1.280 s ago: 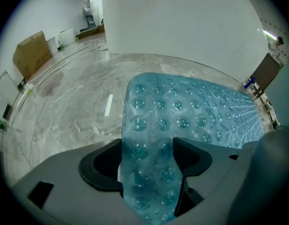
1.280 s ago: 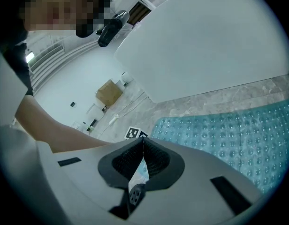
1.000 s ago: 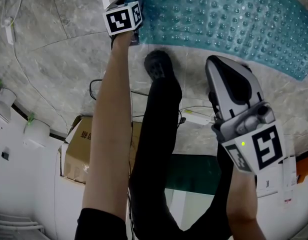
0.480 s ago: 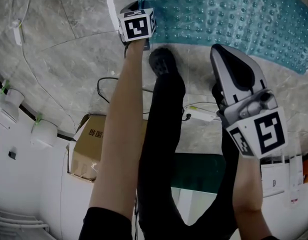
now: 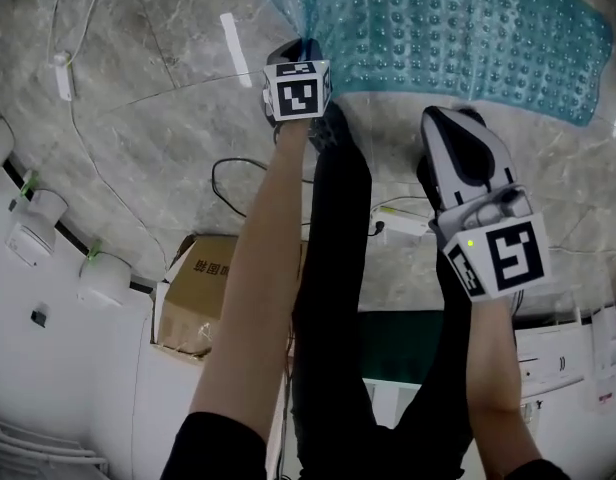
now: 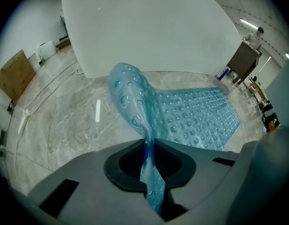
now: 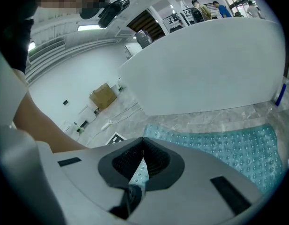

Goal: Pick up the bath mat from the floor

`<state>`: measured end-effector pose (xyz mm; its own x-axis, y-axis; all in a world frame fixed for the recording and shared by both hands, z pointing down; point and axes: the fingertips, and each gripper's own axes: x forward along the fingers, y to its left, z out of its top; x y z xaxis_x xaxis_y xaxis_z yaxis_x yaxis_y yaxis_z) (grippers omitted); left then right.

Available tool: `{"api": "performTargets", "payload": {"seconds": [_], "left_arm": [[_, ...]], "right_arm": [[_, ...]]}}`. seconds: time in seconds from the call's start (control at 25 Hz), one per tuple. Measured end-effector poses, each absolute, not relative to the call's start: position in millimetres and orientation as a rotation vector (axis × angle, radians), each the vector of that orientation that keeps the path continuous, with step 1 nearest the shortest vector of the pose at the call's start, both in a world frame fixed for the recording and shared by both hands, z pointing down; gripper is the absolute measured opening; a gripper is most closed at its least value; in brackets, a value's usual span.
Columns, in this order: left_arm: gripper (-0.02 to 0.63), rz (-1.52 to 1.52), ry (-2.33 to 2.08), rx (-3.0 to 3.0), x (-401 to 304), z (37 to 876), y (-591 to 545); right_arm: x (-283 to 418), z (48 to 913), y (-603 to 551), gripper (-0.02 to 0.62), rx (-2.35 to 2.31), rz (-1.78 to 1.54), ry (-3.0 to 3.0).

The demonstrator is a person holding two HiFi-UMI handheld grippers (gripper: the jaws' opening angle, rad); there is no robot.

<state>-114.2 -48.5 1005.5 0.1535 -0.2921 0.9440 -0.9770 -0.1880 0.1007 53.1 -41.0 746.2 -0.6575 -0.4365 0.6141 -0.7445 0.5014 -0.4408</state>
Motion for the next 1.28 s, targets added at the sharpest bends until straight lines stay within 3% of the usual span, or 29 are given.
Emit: {"api": "performTargets", "payload": {"seconds": [0.68, 1.28], "left_arm": [[0.043, 1.043, -1.052, 1.679, 15, 816, -33], [0.040, 0.969, -0.971, 1.808, 65, 631, -40]], "right_arm": [[161, 549, -51, 0.012, 1.151, 0.883, -2.334], [219, 390, -41, 0.012, 1.257, 0.734, -2.345]]}}
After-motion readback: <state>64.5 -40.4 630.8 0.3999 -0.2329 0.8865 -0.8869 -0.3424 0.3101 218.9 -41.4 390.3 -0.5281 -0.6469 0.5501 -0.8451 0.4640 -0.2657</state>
